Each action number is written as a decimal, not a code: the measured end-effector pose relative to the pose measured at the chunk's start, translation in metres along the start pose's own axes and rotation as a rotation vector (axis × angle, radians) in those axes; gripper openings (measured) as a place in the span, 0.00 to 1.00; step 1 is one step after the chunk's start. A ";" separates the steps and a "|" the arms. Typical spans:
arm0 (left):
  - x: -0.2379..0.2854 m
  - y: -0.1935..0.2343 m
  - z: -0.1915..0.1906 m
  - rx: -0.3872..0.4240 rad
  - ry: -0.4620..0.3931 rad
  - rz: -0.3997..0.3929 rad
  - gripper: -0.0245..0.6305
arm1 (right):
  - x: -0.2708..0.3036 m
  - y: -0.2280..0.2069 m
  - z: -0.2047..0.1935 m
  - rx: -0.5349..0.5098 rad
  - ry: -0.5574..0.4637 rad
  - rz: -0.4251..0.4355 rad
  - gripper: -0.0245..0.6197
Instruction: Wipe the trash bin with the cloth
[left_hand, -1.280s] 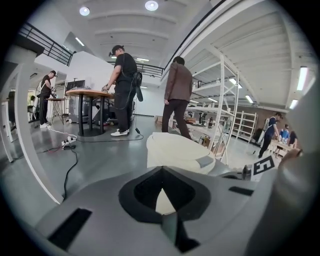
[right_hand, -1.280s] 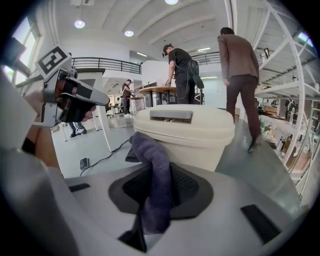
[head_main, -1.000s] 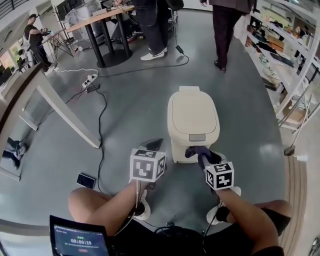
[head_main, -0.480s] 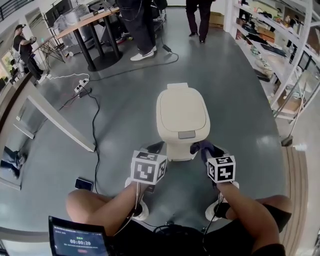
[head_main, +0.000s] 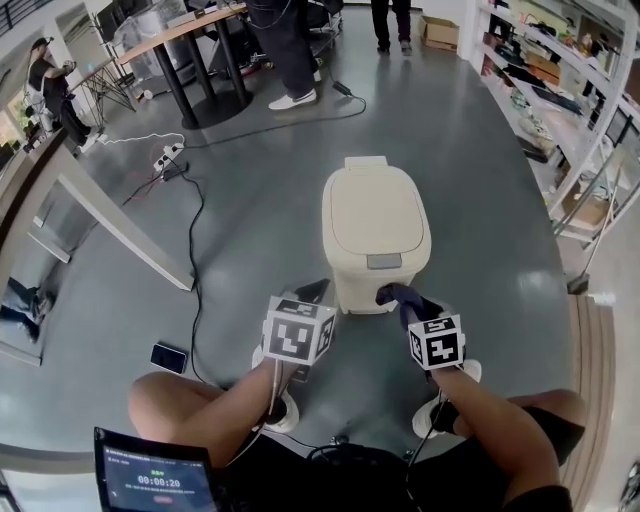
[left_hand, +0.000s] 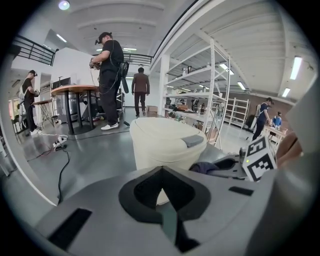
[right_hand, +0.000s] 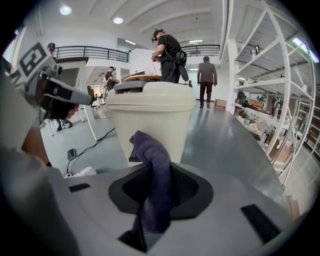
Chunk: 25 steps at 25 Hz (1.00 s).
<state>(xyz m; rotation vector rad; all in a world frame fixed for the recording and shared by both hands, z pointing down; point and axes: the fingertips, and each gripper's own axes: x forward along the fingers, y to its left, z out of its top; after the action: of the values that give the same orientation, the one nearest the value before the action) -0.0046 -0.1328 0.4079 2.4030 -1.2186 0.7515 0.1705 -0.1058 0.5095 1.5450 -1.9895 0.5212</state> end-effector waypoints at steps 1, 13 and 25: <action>-0.001 0.003 -0.002 -0.005 0.000 0.004 0.03 | 0.004 0.006 -0.003 -0.018 0.014 0.012 0.18; -0.015 0.044 -0.035 -0.076 0.003 0.066 0.03 | 0.055 0.091 -0.001 -0.160 0.066 0.176 0.18; -0.012 0.041 -0.041 -0.096 0.012 0.050 0.03 | 0.071 0.095 -0.005 -0.230 0.086 0.194 0.18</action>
<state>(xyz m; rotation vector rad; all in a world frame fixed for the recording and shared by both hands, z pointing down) -0.0567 -0.1273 0.4365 2.2953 -1.2843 0.7041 0.0672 -0.1312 0.5620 1.1807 -2.0630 0.4101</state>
